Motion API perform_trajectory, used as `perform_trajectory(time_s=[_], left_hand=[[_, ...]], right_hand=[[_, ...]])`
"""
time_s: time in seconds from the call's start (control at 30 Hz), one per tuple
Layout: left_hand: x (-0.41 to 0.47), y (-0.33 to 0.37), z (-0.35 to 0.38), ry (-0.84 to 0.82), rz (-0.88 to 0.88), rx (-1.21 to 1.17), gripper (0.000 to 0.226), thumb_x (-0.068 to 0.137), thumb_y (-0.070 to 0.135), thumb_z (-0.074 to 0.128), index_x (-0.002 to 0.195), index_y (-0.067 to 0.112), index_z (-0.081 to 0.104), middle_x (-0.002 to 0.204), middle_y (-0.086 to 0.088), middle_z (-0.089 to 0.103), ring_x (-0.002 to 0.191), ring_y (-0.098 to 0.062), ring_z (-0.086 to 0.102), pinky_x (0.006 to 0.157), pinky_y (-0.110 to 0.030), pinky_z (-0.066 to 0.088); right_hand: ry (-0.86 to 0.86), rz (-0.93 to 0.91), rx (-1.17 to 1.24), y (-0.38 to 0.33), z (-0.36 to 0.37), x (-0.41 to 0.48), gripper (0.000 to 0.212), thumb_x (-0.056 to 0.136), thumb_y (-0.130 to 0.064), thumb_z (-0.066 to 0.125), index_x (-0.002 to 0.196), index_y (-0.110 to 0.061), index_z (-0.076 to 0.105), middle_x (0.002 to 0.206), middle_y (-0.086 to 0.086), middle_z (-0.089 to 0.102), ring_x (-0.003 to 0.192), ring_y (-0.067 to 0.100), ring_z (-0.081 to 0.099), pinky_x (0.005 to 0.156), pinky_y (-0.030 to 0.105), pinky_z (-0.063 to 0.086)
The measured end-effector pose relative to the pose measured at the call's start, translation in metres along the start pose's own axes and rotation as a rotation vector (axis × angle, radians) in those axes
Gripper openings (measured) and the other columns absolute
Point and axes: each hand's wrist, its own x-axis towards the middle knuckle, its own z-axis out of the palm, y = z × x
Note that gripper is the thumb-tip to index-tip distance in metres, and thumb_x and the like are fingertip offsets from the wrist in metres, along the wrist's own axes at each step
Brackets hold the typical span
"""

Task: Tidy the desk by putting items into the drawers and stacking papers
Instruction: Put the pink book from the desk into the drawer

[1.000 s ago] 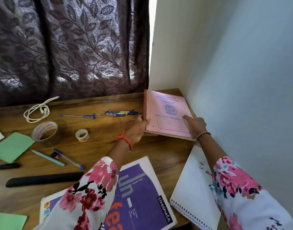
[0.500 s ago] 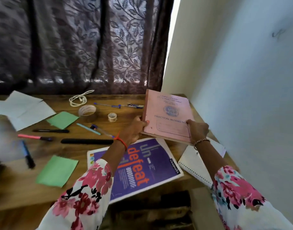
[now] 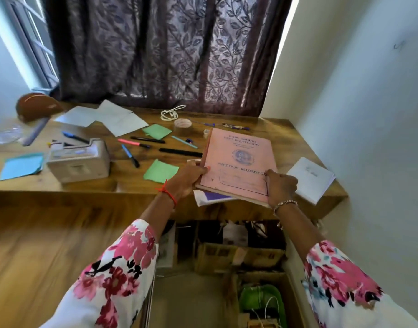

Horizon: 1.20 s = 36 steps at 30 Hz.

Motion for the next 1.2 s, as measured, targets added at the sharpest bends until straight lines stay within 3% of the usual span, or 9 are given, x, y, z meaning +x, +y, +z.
perform_trajectory(time_s=[0.07, 0.17, 0.27, 0.37, 0.57, 0.67, 0.77, 0.9, 1.2], left_hand=[[-0.016, -0.014, -0.014, 0.021, 0.032, 0.026, 0.028, 0.096, 0.007, 0.043, 0.121, -0.003, 0.05, 0.122, -0.022, 0.059, 0.101, -0.032, 0.06, 0.076, -0.036, 0.053], [-0.043, -0.034, -0.031, 0.071, 0.065, 0.035, 0.026, 0.097, 0.009, 0.041, 0.119, 0.001, 0.052, 0.119, -0.017, 0.06, 0.1, -0.029, 0.061, 0.082, -0.037, 0.052], [-0.074, -0.053, -0.049, 0.083, 0.091, 0.061, 0.021, 0.098, 0.016, 0.04, 0.114, 0.01, 0.054, 0.113, -0.014, 0.062, 0.091, -0.024, 0.062, 0.081, -0.038, 0.053], [-0.104, -0.072, -0.071, 0.134, 0.091, 0.116, 0.028, 0.099, 0.022, 0.04, 0.121, 0.011, 0.052, 0.108, -0.008, 0.064, 0.091, -0.022, 0.062, 0.081, -0.04, 0.053], [-0.179, -0.109, -0.119, 0.205, 0.038, 0.16, 0.035, 0.097, 0.023, 0.045, 0.13, 0.013, 0.041, 0.099, -0.003, 0.061, 0.088, -0.018, 0.06, 0.066, -0.031, 0.05], [-0.216, -0.125, -0.147, 0.231, 0.031, 0.17, 0.033, 0.096, 0.02, 0.046, 0.127, 0.01, 0.043, 0.099, -0.005, 0.061, 0.092, -0.022, 0.06, 0.073, -0.039, 0.052], [-0.251, -0.141, -0.178, 0.263, 0.022, 0.149, 0.032, 0.095, 0.016, 0.047, 0.126, 0.007, 0.045, 0.097, -0.004, 0.061, 0.098, -0.026, 0.058, 0.08, -0.044, 0.051], [-0.286, -0.153, -0.218, 0.299, 0.008, 0.173, 0.03, 0.095, 0.009, 0.047, 0.124, 0.004, 0.049, 0.099, -0.006, 0.061, 0.098, -0.027, 0.057, 0.072, -0.04, 0.05], [-0.313, -0.173, -0.322, 0.267, -0.059, 0.208, 0.023, 0.087, 0.001, 0.056, 0.11, 0.004, 0.052, 0.107, -0.011, 0.061, 0.102, -0.028, 0.058, 0.075, -0.029, 0.049]], right_hand=[[-0.043, -0.021, 0.008, 0.009, -0.001, -0.024, 0.012, 0.075, -0.015, 0.067, 0.077, -0.003, 0.064, 0.081, 0.009, 0.066, 0.069, 0.022, 0.061, 0.055, 0.021, 0.044], [-0.056, -0.06, 0.002, 0.025, -0.006, -0.057, 0.015, 0.076, -0.014, 0.066, 0.063, -0.009, 0.059, 0.072, 0.005, 0.065, 0.066, 0.02, 0.06, 0.059, 0.024, 0.047], [-0.07, -0.112, -0.046, 0.036, -0.013, -0.1, 0.016, 0.079, -0.014, 0.064, 0.065, -0.007, 0.061, 0.061, -0.005, 0.058, 0.053, 0.01, 0.054, 0.046, 0.019, 0.039], [-0.079, -0.148, -0.059, 0.049, -0.018, -0.143, 0.02, 0.079, -0.014, 0.064, 0.066, 0.0, 0.065, 0.057, 0.001, 0.058, 0.05, 0.014, 0.05, 0.047, 0.019, 0.035], [-0.148, -0.179, -0.055, 0.081, -0.028, -0.241, 0.01, 0.085, -0.012, 0.058, 0.085, -0.008, 0.067, 0.073, 0.0, 0.062, 0.059, 0.006, 0.054, 0.049, 0.015, 0.039], [-0.167, -0.183, -0.048, 0.102, -0.025, -0.285, 0.023, 0.086, -0.016, 0.057, 0.107, -0.01, 0.064, 0.089, 0.0, 0.063, 0.075, 0.011, 0.058, 0.054, 0.014, 0.045], [-0.192, -0.216, -0.047, 0.116, -0.016, -0.329, 0.025, 0.086, -0.013, 0.057, 0.109, -0.007, 0.064, 0.098, 0.008, 0.068, 0.072, 0.011, 0.058, 0.047, 0.006, 0.043], [-0.209, -0.18, -0.088, 0.128, 0.003, -0.378, 0.041, 0.086, -0.017, 0.06, 0.124, -0.002, 0.055, 0.116, 0.011, 0.065, 0.091, 0.023, 0.065, 0.051, 0.009, 0.039], [-0.338, -0.139, -0.122, 0.155, 0.089, -0.45, 0.038, 0.087, -0.019, 0.06, 0.122, -0.005, 0.055, 0.109, 0.009, 0.068, 0.078, 0.017, 0.065, 0.057, 0.021, 0.054]])
